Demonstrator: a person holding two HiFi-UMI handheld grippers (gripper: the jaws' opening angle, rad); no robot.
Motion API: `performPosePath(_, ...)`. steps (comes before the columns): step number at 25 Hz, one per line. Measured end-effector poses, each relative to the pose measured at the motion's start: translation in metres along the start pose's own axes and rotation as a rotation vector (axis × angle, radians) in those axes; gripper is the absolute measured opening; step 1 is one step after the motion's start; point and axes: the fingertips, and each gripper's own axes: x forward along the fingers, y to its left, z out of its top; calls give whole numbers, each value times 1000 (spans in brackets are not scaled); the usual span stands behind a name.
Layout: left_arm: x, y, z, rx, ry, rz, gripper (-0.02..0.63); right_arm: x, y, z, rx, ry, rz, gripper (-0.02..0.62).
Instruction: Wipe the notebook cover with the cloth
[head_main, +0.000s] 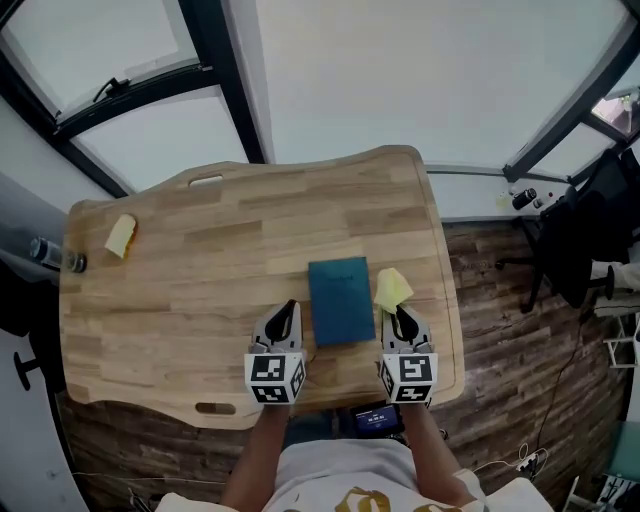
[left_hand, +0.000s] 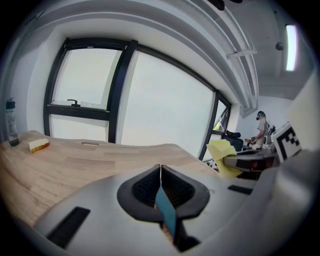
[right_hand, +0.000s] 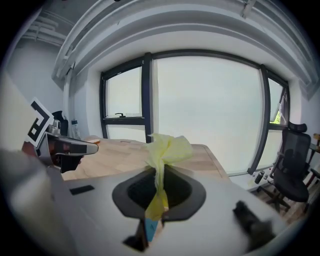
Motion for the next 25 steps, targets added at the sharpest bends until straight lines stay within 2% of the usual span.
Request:
performPosePath(5,19,-2,-10,-63,28,-10,15,26,-6,-4,3,20,60,37)
performPosePath(15,52,3,-38,-98,113,11,15,58,-13,-25,1,87,106,37)
performPosePath(25,72,8,-70,-170,209,-4,17,84,8,-51,-19,182,207,37)
